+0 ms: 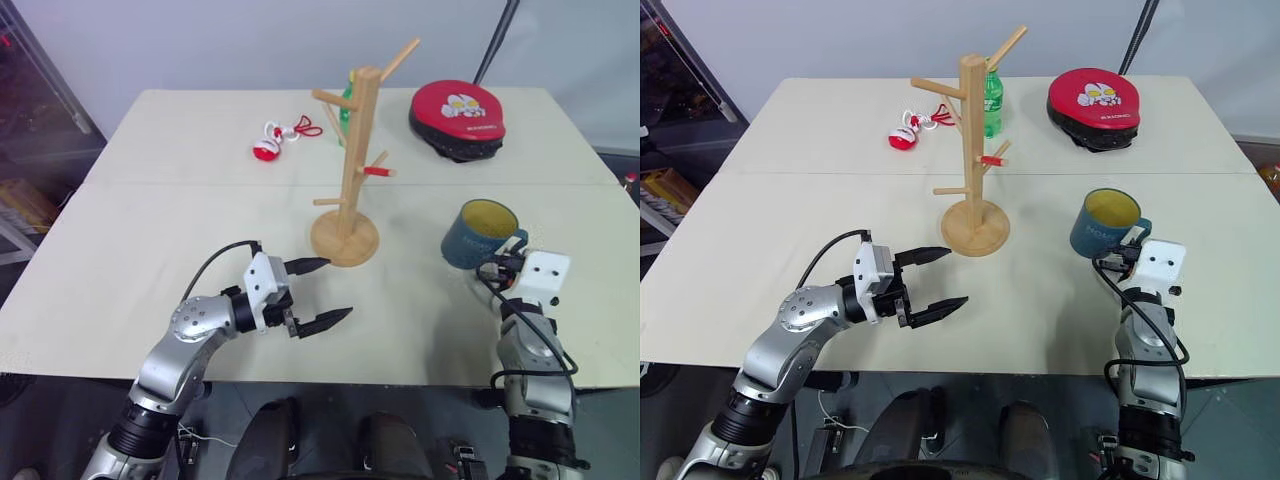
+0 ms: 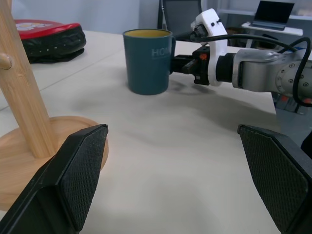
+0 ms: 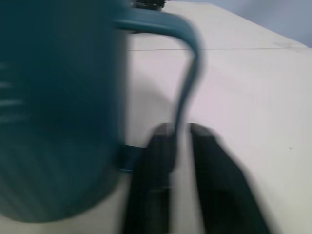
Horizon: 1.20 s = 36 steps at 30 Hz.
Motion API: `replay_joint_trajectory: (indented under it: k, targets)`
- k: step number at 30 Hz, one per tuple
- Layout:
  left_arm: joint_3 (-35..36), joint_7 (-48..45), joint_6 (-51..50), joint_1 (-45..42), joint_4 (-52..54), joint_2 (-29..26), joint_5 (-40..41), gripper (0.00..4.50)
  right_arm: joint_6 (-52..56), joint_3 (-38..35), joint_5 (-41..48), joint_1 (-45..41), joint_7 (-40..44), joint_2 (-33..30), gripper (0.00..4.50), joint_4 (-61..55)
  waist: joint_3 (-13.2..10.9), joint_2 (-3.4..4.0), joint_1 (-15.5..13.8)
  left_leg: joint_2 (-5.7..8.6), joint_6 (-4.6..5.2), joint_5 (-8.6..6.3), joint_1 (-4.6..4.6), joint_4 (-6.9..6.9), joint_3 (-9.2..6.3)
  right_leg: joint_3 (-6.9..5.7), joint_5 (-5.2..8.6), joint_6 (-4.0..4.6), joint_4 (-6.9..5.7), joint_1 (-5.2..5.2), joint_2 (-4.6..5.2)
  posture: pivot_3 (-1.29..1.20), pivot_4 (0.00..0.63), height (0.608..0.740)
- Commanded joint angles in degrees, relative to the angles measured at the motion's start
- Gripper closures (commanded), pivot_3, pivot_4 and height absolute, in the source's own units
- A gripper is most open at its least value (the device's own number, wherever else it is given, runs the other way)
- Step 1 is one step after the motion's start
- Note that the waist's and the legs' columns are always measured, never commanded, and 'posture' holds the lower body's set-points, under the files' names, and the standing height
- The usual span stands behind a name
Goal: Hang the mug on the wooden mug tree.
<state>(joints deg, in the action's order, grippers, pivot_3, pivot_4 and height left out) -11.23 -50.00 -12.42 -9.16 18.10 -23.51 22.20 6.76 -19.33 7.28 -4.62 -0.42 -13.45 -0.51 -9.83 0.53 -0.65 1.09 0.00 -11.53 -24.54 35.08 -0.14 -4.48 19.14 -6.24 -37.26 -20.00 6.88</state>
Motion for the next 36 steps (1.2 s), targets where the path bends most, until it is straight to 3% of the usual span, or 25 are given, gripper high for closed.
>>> replay_joint_trajectory:
  k: [1,4,9,13,21,36]
  targets:
    - [0.82,-0.22,-0.28,-1.91,0.00,0.13,0.89,0.00,-1.28,0.89,0.86,0.80,2.20,-0.42,4.49,-4.17,0.00,0.00,-0.01,0.00,0.00,0.00,0.00,0.01,0.00,0.00,0.00,0.00,0.00,0.00,0.00,0.00,0.150,0.740]
    - [1.35,-0.24,-0.13,-2.24,-0.94,0.23,1.07,0.00,-0.92,3.57,-0.09,2.59,5.67,-2.24,4.49,-8.58,0.00,0.01,0.06,0.00,0.00,0.00,0.00,0.02,0.00,0.00,0.00,0.00,-0.02,0.00,-0.01,0.00,0.150,0.740]
    - [4.45,0.96,3.97,-0.90,-4.77,-0.99,-1.32,0.00,-3.35,12.11,-8.20,7.23,16.33,-13.66,4.49,-21.76,-0.09,0.10,0.14,0.00,0.00,0.00,0.00,0.03,0.04,0.05,0.00,-0.01,-0.05,-0.06,-0.03,0.00,0.150,0.740]
    - [6.61,0.08,5.93,-1.37,-7.63,-2.33,-1.46,0.00,0.68,14.18,-8.60,4.59,20.95,-18.37,4.49,-29.43,-0.16,-0.03,0.01,-0.08,0.00,0.00,0.01,0.04,0.04,0.08,0.00,0.00,-0.10,-0.08,-0.10,0.00,0.150,0.740]
    - [8.51,-2.30,6.93,-4.39,-11.07,-3.81,-0.49,0.00,10.61,15.65,-8.61,-6.59,24.66,-20.58,4.49,-34.45,-0.42,-0.44,-0.19,-0.05,-0.03,0.01,-0.01,0.08,0.04,0.07,0.00,0.00,-0.05,-0.05,-0.05,0.00,0.150,0.740]
    - [10.81,-4.20,0.85,-6.69,-5.20,-6.04,4.74,0.00,16.93,18.62,-8.65,-16.95,30.92,-23.74,4.49,-33.15,-0.47,-0.52,-0.02,-0.05,-0.07,0.04,-0.02,0.08,0.04,0.07,-0.01,-0.01,-0.09,-0.06,-0.05,0.00,0.150,0.740]
